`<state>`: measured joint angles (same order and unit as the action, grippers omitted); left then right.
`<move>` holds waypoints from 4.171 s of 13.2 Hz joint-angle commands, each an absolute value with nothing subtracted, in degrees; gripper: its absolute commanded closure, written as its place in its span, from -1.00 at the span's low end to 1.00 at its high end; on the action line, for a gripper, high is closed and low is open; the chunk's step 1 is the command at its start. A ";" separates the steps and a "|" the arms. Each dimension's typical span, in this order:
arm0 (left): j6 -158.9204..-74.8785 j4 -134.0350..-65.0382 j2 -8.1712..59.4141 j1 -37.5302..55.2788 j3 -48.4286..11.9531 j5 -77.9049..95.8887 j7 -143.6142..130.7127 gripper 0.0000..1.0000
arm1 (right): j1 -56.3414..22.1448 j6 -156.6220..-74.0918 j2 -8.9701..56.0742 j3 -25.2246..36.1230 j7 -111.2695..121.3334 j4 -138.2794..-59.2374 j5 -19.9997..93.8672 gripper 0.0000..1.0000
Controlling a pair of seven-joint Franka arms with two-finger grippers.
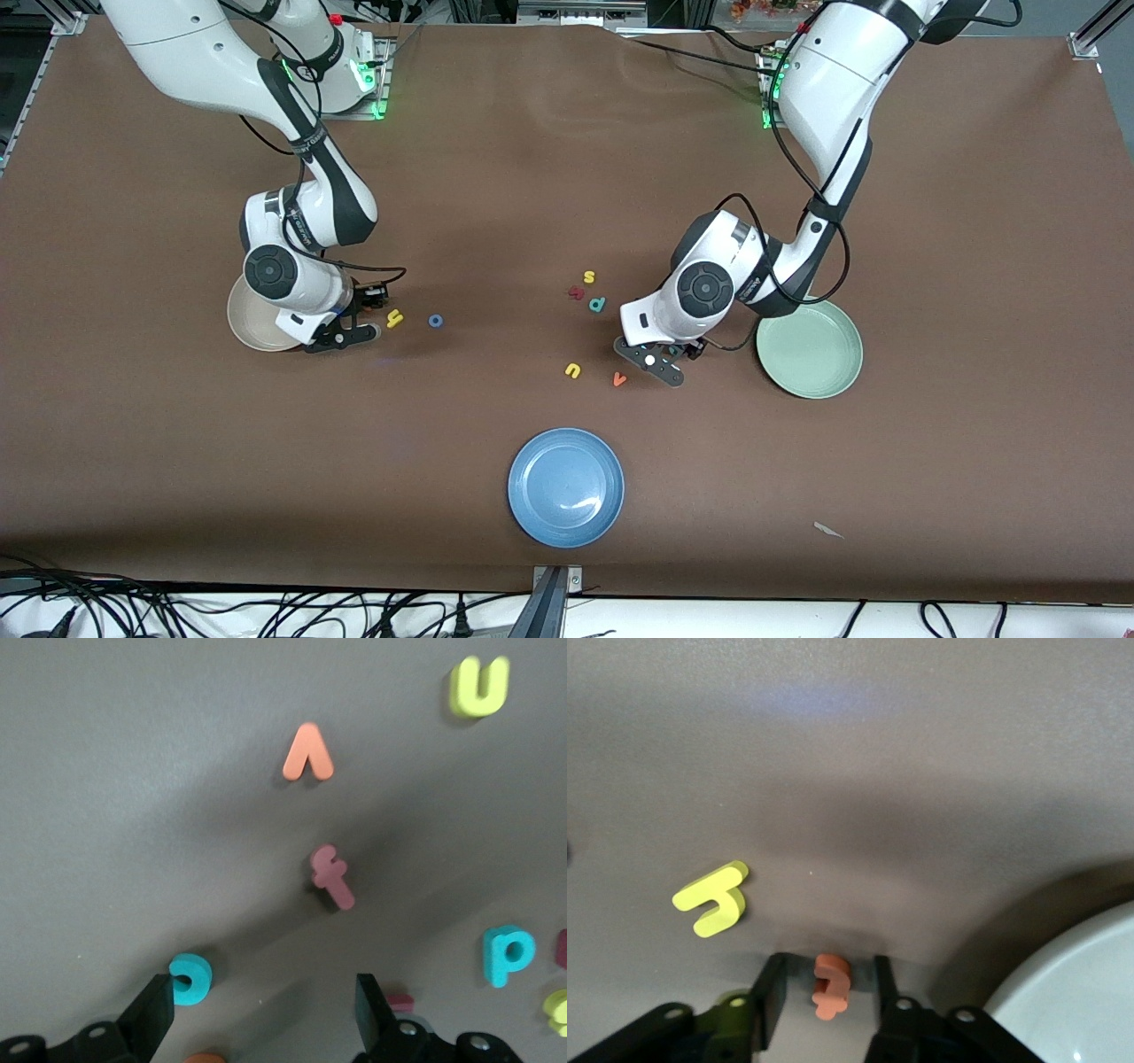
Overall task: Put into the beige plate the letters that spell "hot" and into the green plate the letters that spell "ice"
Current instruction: 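Grasp the orange letter with the right gripper while the left gripper grasps the teal c, then drop the orange letter in the cream plate while the left gripper drops the c, then reach the right gripper to the yellow h while the left gripper reaches the orange e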
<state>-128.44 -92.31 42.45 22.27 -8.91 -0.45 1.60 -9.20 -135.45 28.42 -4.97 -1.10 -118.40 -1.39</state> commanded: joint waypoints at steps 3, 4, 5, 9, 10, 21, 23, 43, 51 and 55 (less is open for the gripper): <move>-128.76 -93.95 42.28 21.62 -8.70 -2.37 3.95 -0.59 | -8.96 -136.14 28.48 -5.36 0.09 -119.53 -0.97 0.71; -128.93 -93.87 42.45 21.62 -8.70 -2.37 4.30 -0.48 | -8.96 -136.06 28.48 -5.36 -0.09 -119.53 -0.97 0.76; -128.94 -93.78 42.63 21.45 -8.70 -2.37 4.74 -0.46 | -8.96 -135.97 28.39 -5.36 -0.61 -119.53 -0.97 0.90; -129.11 -93.78 42.89 20.92 -8.35 -2.72 6.42 -0.49 | -8.88 -130.46 25.15 -4.92 -1.57 -116.91 -0.70 0.92; -129.11 -93.78 42.98 20.92 -8.35 -4.12 6.33 -0.49 | -8.70 -126.17 23.83 -4.31 -2.02 -114.63 -0.70 0.91; -129.12 -92.81 42.46 18.29 -8.35 -4.83 12.04 0.71 | -5.10 -114.87 28.82 9.58 8.26 -108.02 -0.97 0.90; -125.53 -92.90 39.38 17.14 -8.53 -4.66 13.09 0.71 | -4.92 -115.66 29.79 9.58 8.44 -108.11 -1.14 0.86; -109.51 -92.46 34.89 8.96 -9.74 -7.39 17.62 -1.00 | -14.76 -127.96 30.49 -3.69 -37.77 -107.31 -0.70 -0.73; -121.00 -97.62 36.65 13.36 -13.80 -5.18 -12.55 -1.00 | -15.21 -132.54 32.08 -3.78 -45.26 -110.12 -0.53 -0.72; -130.25 -104.06 36.65 14.15 -13.80 -5.27 -14.94 -0.48 | -15.12 -135.70 30.85 -3.78 -46.58 -113.20 -0.53 -0.72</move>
